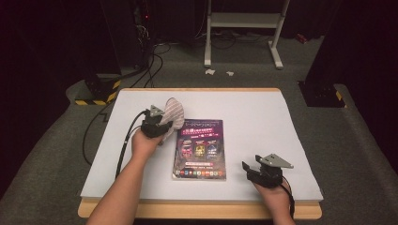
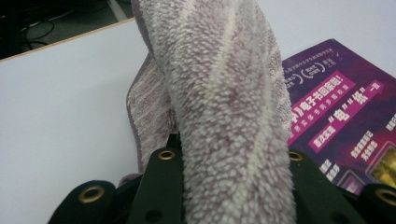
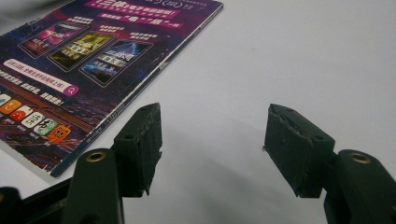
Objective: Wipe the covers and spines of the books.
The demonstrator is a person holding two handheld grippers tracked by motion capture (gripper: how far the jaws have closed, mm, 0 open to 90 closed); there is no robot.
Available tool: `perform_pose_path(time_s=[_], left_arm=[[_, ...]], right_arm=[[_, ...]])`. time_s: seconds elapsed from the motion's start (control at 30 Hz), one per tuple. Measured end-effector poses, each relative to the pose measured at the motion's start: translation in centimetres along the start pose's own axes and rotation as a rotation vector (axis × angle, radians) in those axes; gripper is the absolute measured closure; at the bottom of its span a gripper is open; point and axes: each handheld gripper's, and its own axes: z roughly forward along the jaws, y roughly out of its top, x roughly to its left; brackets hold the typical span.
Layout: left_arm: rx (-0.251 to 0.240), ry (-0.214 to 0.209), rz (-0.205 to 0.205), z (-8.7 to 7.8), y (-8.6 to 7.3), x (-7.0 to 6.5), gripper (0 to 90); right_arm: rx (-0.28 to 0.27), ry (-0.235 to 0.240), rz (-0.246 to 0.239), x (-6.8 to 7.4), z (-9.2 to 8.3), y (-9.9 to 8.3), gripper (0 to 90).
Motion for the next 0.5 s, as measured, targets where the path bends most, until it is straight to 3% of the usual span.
perform_pose_path(time_s=[0.3, 0.5], left_arm=[[-0.003, 0.019, -0.013, -3.4, -2.1, 1.1, 72.3], [-0.001, 0.030, -0.021, -4.8, -3.5, 1.5, 72.2]], right_arm=[[0.010, 0.005, -0.010, 0.4, 0.2, 0.1, 37.6], [0.015, 0.005, -0.013, 0.5, 0.3, 0.1, 37.9]])
